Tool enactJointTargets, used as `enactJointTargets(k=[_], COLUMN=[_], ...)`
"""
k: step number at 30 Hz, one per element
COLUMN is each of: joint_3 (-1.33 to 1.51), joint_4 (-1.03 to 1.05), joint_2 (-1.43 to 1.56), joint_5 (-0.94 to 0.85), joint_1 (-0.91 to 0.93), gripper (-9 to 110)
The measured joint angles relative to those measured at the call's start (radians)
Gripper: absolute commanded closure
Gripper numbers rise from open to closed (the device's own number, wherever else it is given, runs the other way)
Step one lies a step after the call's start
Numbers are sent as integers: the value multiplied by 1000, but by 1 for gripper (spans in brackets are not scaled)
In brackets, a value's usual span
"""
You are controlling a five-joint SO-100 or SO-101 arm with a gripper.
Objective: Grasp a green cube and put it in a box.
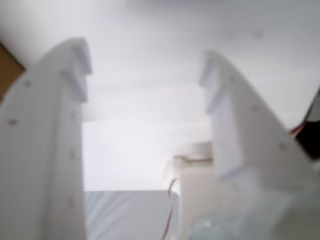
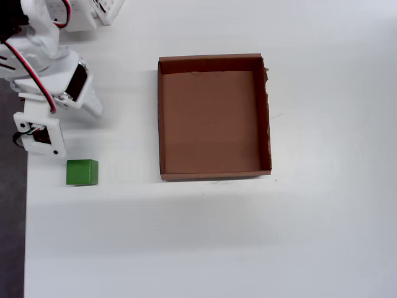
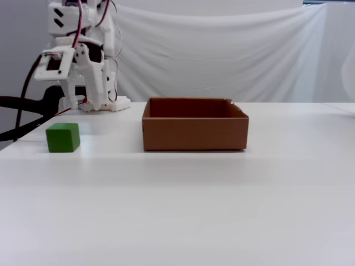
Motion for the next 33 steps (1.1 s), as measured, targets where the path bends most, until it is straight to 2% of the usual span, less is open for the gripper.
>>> enactJointTargets(k=[6, 11, 24, 33], joint_3=[-166, -229, -207, -219], joint_4=[14, -2, -167, -262], joint_2=[-184, -221, -221, -328], joint_5=[0, -8, -97, -212], joint_1=[2, 2, 57, 77], gripper=[71, 71, 71, 71])
